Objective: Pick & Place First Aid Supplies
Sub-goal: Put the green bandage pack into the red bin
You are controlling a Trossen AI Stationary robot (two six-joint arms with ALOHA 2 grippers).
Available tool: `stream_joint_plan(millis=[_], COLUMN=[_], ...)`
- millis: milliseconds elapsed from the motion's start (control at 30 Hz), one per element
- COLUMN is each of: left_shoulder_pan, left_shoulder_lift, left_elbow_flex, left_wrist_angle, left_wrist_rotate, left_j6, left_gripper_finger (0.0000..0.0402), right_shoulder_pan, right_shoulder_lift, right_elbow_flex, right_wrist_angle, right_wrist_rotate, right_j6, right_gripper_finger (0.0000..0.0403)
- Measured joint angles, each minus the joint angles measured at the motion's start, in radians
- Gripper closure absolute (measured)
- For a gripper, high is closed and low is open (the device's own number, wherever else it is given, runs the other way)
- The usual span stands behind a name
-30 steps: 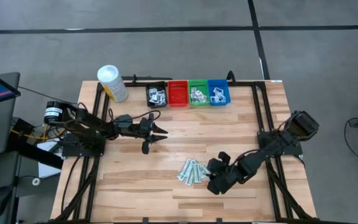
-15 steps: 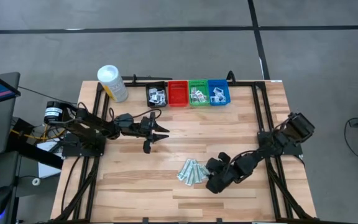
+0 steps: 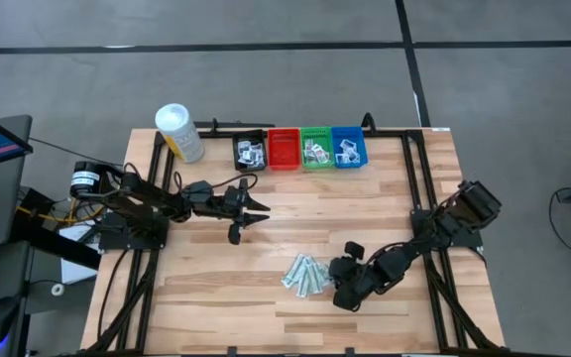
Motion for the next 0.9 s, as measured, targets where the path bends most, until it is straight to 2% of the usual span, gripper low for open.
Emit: stream_joint_plan(millis=[467,633,900], left_shoulder_pan=[0.000,0.000,0.000], left_shoulder_lift=[0.000,0.000,0.000], left_elbow_flex=[0.000,0.000,0.000], left_wrist_angle=[-0.001,-0.002,-0.002], left_wrist_rotate=[0.000,0.000,0.000], left_j6=[0.000,0.000,0.000], left_gripper_finger=[0.0300,0.0300,0.0300], right_shoulder_pan=[-0.032,-0.034,-0.033], right_shoulder_lift=[-0.003,-0.030,-0.133], right_elbow_flex=[0.030,0.052,0.057], right_wrist_angle=[-0.021,-0.049,-0.075], right_wrist_rotate=[-0.006,-0.028,-0.001], right_j6=[0.002,-0.043,-0.072], right_gripper_finger=[0.0329,0.0332,0.0332])
